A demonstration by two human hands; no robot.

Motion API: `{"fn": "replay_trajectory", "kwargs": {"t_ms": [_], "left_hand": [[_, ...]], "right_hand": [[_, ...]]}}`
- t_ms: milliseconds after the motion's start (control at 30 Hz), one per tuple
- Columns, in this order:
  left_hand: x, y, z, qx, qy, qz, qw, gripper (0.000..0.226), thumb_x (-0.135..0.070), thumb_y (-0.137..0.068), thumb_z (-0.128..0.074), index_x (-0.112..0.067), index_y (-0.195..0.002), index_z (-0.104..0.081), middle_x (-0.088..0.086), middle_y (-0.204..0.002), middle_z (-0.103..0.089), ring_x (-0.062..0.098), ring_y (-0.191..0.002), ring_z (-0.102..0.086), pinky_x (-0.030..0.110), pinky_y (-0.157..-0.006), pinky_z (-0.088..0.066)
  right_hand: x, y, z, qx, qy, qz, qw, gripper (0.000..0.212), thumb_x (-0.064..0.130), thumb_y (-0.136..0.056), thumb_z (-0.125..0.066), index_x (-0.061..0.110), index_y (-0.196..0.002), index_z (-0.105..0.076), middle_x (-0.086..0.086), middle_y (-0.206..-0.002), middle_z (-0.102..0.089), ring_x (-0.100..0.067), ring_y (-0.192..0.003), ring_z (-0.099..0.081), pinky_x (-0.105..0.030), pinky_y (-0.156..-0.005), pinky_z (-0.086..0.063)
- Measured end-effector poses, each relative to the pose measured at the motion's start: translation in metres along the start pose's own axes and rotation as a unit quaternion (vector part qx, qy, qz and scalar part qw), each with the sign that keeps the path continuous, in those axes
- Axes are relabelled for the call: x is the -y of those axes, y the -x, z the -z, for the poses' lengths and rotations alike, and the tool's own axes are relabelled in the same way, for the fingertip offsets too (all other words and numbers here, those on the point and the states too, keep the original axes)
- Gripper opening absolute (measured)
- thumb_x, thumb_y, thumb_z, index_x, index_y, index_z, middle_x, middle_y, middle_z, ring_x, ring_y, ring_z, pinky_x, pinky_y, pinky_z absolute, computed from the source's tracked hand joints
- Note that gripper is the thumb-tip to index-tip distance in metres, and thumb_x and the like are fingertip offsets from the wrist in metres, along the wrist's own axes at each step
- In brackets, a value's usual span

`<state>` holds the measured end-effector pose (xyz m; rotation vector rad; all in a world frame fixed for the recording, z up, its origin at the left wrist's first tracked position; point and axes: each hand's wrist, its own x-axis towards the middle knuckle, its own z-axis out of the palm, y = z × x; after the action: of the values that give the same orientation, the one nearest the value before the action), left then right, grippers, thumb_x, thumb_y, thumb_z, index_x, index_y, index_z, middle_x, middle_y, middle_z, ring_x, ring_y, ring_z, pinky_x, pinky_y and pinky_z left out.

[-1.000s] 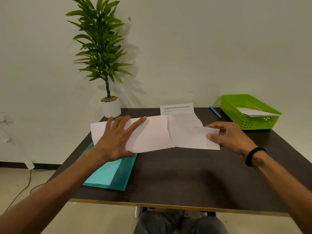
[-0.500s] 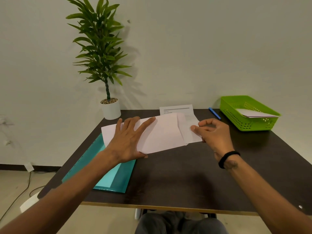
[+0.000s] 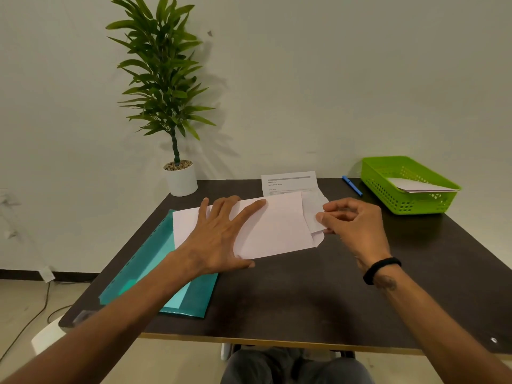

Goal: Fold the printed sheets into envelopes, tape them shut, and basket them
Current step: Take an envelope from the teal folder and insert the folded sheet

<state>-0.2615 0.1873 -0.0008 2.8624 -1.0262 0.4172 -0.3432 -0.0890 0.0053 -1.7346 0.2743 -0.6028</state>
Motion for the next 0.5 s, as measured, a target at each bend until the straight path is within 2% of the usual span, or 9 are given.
{"fn": "replay_trajectory", "kwargs": {"t_ms": [133, 267, 367, 433, 500], "left_hand": [[-0.008, 0.000, 0.000, -0.008, 0.002, -0.012, 1.000, 0.119, -0.084, -0.071, -0.065, -0.056, -0.152, 0.017, -0.001, -0.166, -0.009, 0.026, -0.153, -0.012, 0.059, -0.123, 0.010], [-0.013, 0.000, -0.002, -0.029, 0.016, -0.012, 0.999, 0.118, -0.088, -0.070, -0.060, -0.056, -0.154, 0.016, 0.000, -0.166, -0.010, 0.027, -0.153, -0.014, 0.061, -0.125, 0.008], [-0.016, 0.000, -0.003, -0.037, 0.026, -0.010, 0.999, 0.118, -0.089, -0.070, -0.059, -0.058, -0.151, 0.020, -0.001, -0.165, -0.009, 0.025, -0.152, -0.013, 0.060, -0.125, 0.009], [-0.019, 0.000, -0.004, -0.041, 0.036, -0.014, 0.998, 0.117, -0.088, -0.070, -0.060, -0.058, -0.151, 0.020, 0.000, -0.165, -0.011, 0.026, -0.152, -0.015, 0.059, -0.125, 0.009], [-0.021, -0.001, -0.004, -0.044, 0.044, -0.014, 0.998, 0.116, -0.087, -0.070, -0.061, -0.058, -0.152, 0.015, 0.001, -0.164, -0.013, 0.027, -0.151, -0.017, 0.059, -0.125, 0.005]], "right_hand": [[0.006, 0.000, -0.001, 0.018, 0.055, 0.012, 0.998, 0.016, 0.020, -0.079, -0.089, 0.021, -0.088, -0.077, 0.005, -0.085, -0.076, -0.009, -0.081, -0.072, -0.025, -0.073, -0.056], [0.007, -0.002, -0.002, 0.038, 0.082, -0.006, 0.996, 0.005, 0.025, -0.087, -0.083, 0.028, -0.085, -0.079, 0.005, -0.105, -0.074, -0.013, -0.094, -0.063, -0.040, -0.087, -0.056], [0.011, -0.002, 0.002, 0.081, 0.069, -0.039, 0.994, 0.013, 0.021, -0.091, -0.078, 0.033, -0.087, -0.077, 0.005, -0.120, -0.068, -0.019, -0.110, -0.059, -0.046, -0.099, -0.051], [0.012, -0.003, 0.006, 0.128, 0.060, -0.056, 0.988, 0.019, 0.018, -0.094, -0.076, 0.036, -0.090, -0.075, 0.007, -0.122, -0.067, -0.017, -0.111, -0.061, -0.043, -0.101, -0.050], [0.013, -0.006, 0.009, 0.172, 0.060, -0.069, 0.981, 0.017, 0.021, -0.099, -0.069, 0.037, -0.096, -0.074, 0.012, -0.120, -0.066, -0.009, -0.108, -0.063, -0.032, -0.093, -0.051]]}}
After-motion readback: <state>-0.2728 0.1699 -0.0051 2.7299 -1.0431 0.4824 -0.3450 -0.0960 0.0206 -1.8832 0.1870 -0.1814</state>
